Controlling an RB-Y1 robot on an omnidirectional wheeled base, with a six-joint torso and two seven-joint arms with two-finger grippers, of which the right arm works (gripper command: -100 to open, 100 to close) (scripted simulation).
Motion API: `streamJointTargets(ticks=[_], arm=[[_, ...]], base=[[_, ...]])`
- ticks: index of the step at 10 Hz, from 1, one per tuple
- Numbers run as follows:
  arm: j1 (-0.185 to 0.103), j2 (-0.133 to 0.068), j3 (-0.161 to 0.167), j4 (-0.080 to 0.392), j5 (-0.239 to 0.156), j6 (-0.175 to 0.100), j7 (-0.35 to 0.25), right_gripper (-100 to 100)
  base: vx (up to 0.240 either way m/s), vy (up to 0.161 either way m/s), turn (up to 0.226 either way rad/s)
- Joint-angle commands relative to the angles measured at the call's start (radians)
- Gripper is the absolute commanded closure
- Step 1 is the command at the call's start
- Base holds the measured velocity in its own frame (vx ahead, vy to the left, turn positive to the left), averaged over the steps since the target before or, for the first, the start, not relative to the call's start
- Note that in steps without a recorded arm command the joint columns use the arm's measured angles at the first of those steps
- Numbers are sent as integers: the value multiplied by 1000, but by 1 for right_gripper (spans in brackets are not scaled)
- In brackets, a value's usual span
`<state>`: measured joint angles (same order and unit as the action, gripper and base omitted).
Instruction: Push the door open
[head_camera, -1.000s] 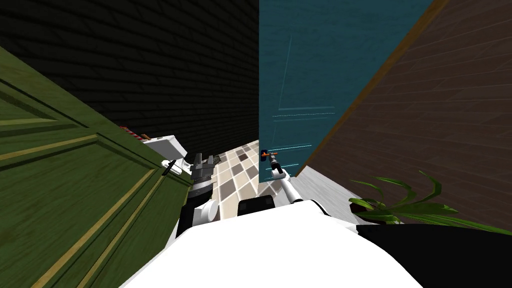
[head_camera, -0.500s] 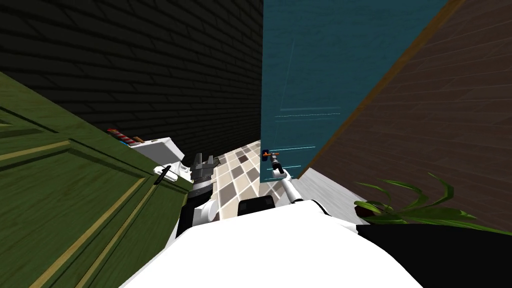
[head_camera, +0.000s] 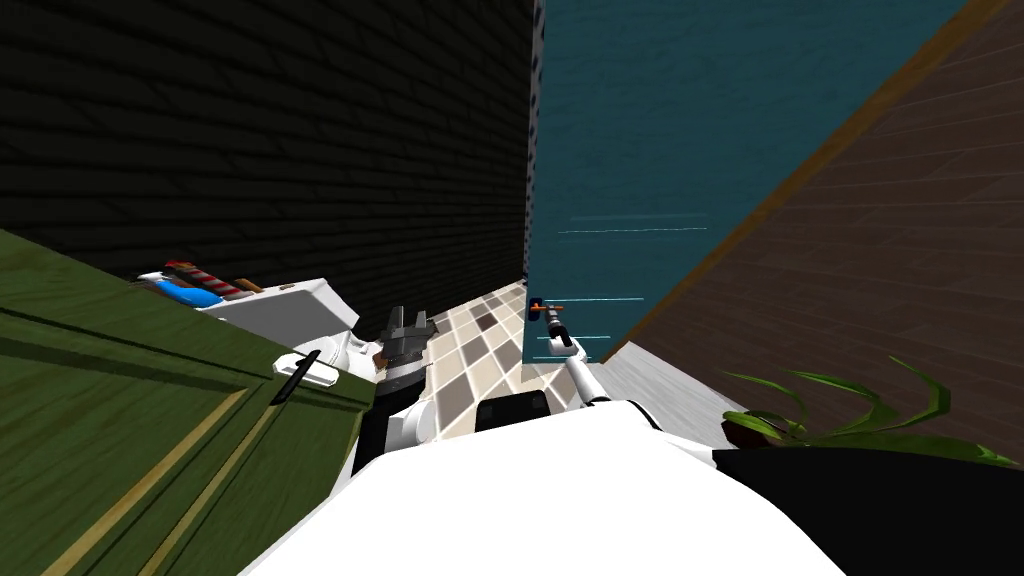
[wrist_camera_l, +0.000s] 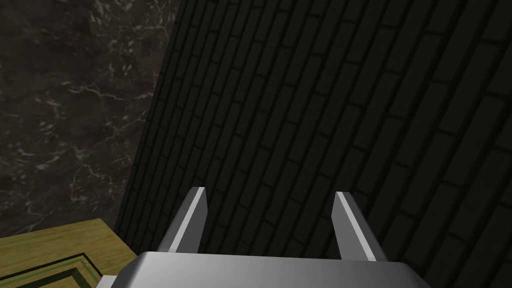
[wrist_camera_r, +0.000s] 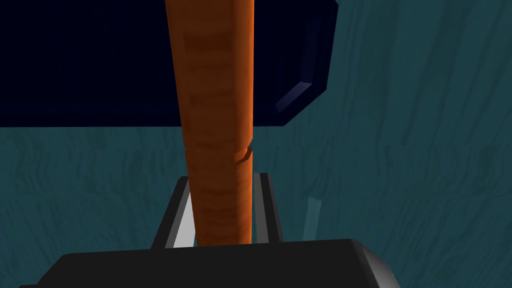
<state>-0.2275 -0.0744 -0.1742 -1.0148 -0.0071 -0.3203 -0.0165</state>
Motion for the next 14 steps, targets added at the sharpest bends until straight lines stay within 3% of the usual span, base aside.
streamJointTargets(ticks=[1, 14], arm=[[-4, -11, -28, -3, -3, -5, 8, 100], [-4, -29, -179, 8, -30, -7, 43, 100]], base=[[200, 77, -61], [179, 81, -68]])
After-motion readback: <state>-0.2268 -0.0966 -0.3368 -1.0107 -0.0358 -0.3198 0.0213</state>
